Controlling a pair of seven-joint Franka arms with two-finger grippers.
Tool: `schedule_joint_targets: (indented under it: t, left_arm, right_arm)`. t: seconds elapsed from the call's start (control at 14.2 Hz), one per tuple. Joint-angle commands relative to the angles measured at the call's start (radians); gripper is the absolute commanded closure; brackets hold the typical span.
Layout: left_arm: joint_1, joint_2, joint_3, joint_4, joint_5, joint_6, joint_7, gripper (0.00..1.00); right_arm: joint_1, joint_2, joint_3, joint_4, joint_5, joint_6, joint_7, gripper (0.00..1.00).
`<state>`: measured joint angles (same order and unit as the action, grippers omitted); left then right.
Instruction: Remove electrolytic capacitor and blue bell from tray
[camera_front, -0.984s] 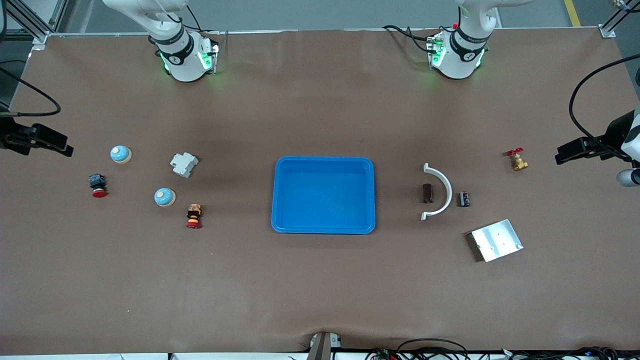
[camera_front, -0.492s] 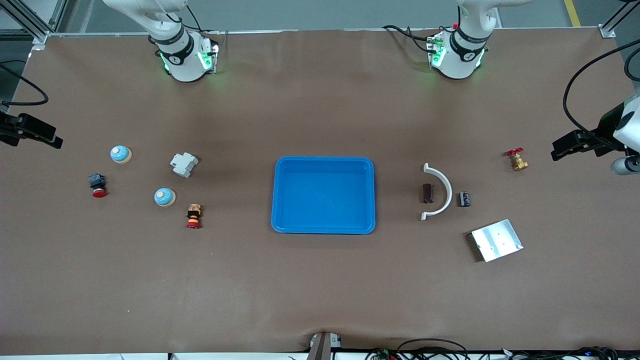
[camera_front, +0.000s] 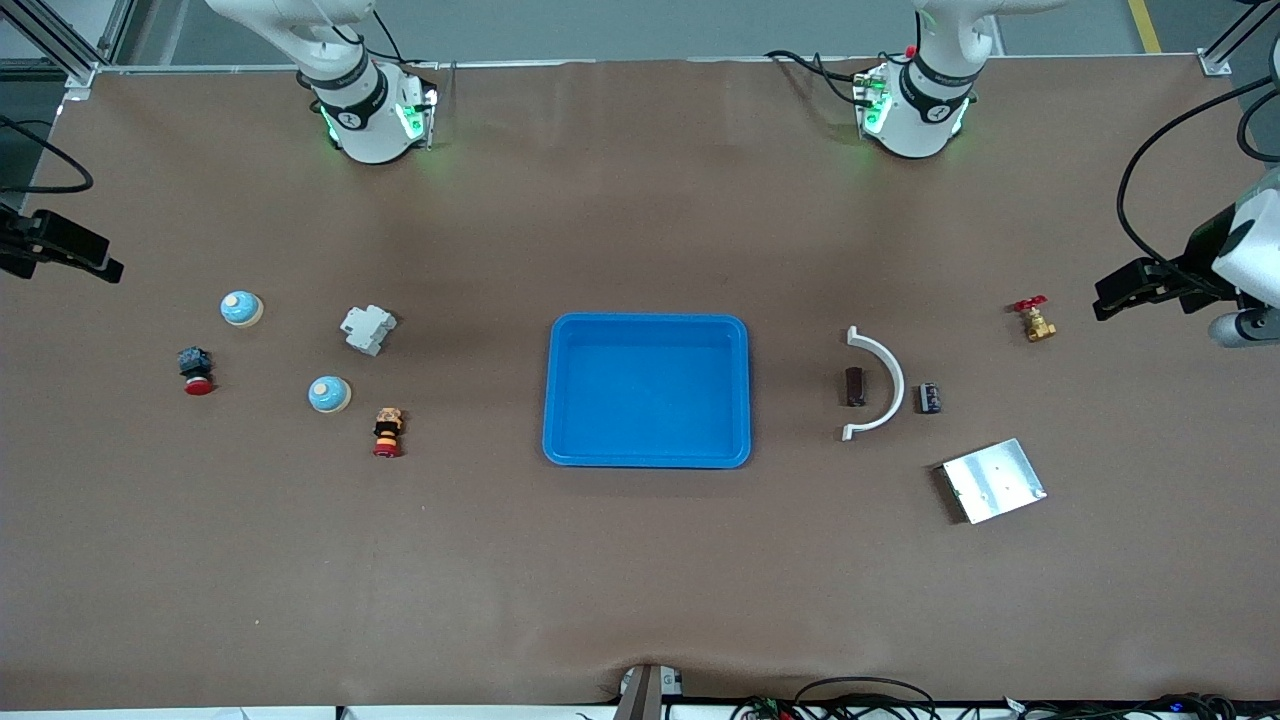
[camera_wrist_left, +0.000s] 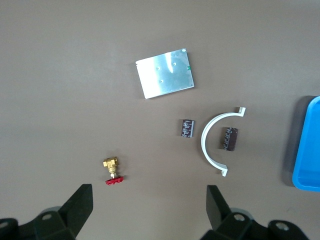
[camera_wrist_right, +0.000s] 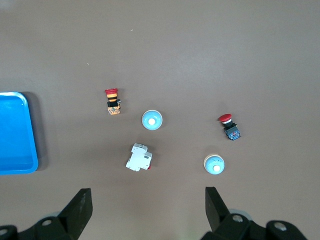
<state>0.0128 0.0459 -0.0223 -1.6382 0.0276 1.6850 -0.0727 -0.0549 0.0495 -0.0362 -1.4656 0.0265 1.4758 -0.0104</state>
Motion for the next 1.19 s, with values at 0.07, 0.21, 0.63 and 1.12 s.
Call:
schedule_joint_targets:
  t: [0.07,0.21,0.63,1.12]
  left_arm:
    - [-0.016,-0.029,0.021,-0.022,-0.018,0.015,0.002,0.0]
    - [-0.016,-0.035,0.019,-0.008,-0.023,0.018,0.004,0.0]
    - [-0.013,-0.09,0.019,0.003,-0.023,-0.048,0.014,0.0]
    - [-0.011,-0.09,0.015,0.032,-0.055,-0.18,0.007,0.0]
  right_arm:
    - [-0.013,-0.059,0.015,-0.048,-0.003,0.001,0.007,0.0]
    - [-0.013,-0.08,0.015,-0.067,-0.003,0.001,0.007,0.0]
    - [-0.013,-0.097,0.015,-0.084,-0.003,0.001,0.007,0.0]
    - [-0.013,-0.119,0.016,-0.116,-0.003,0.015,0.007,0.0]
